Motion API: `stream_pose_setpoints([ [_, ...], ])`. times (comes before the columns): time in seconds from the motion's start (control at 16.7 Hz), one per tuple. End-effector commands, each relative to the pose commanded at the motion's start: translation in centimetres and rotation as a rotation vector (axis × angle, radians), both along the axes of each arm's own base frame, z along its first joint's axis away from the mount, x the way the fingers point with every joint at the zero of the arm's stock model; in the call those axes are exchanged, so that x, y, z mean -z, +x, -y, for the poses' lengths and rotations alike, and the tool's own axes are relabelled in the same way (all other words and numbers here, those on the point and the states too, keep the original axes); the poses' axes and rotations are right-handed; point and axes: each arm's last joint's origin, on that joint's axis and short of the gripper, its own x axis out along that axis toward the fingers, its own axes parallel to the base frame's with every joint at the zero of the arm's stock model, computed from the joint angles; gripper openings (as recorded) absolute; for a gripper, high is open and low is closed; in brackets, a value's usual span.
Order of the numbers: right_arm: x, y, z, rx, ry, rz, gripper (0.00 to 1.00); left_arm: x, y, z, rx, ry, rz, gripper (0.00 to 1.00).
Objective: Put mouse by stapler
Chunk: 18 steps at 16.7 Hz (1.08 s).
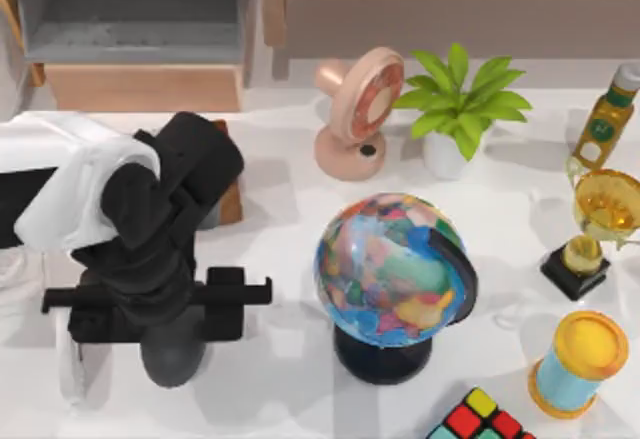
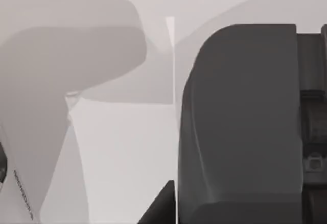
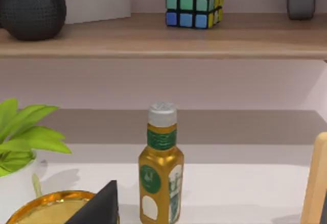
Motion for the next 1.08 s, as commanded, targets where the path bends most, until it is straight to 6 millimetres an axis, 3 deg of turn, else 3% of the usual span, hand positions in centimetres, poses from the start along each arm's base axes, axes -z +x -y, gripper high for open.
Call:
stream_pose_setpoints([
  [1.08, 0.0, 0.0, 0.0, 0.0, 0.0, 0.0, 1.0, -0.22, 0.2, -0.09, -0.003, -0.015, 0.024, 0.0],
])
